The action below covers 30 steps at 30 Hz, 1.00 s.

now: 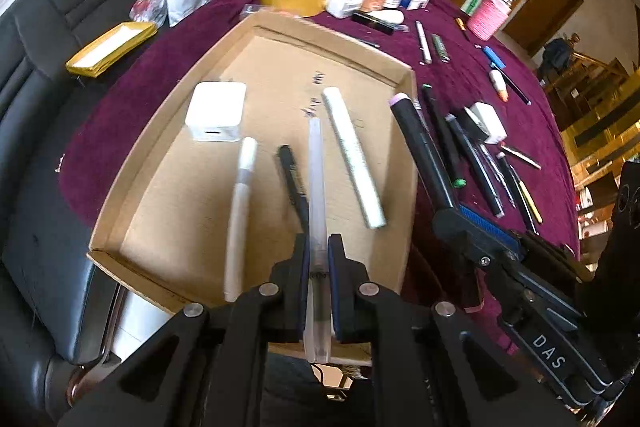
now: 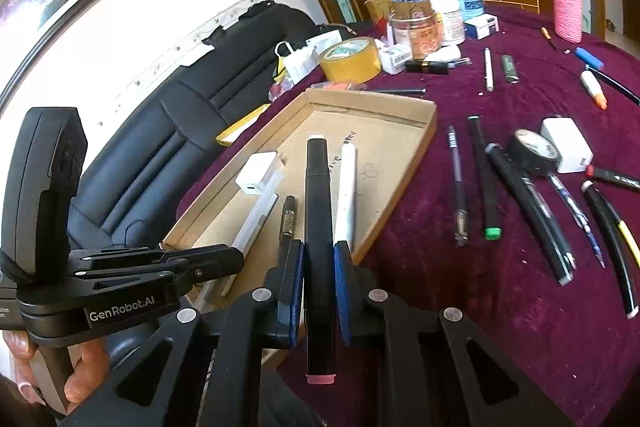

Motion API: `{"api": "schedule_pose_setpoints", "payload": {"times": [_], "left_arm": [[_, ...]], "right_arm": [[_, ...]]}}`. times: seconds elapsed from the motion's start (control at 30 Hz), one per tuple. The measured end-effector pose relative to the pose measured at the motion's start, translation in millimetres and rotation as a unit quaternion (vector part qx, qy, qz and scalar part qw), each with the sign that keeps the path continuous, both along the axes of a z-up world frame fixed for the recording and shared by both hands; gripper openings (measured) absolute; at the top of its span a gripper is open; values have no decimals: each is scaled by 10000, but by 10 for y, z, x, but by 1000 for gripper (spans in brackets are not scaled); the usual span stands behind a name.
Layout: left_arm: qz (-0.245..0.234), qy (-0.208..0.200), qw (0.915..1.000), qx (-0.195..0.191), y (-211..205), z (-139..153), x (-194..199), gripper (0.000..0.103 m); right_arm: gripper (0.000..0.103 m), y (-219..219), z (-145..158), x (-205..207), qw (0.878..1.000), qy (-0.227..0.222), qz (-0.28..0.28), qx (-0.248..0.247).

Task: Organize rigid objects
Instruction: 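Carry the translucent stick and black marker over the cardboard tray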

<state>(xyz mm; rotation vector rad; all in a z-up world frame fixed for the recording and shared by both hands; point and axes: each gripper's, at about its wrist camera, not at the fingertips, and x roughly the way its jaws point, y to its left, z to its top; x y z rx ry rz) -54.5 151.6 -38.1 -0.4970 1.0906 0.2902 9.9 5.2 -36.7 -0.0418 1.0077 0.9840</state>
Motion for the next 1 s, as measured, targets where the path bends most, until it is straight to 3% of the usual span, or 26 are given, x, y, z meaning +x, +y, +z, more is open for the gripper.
{"api": "schedule_pose_setpoints", "payload": {"times": [0.23,0.57,1.0], "left_arm": [[176,73,9996,-228,207,-194,-11,9],[348,302,9989,-92,259,-430,127,9],[373,315,9988,100,310,-477,187,9]], "right_arm": [[15,224,-150,72,9997,159,22,-183],[15,524,-370,125,9986,310,134,-408],[15,826,-520,156,9949,-72,275,-967]]}}
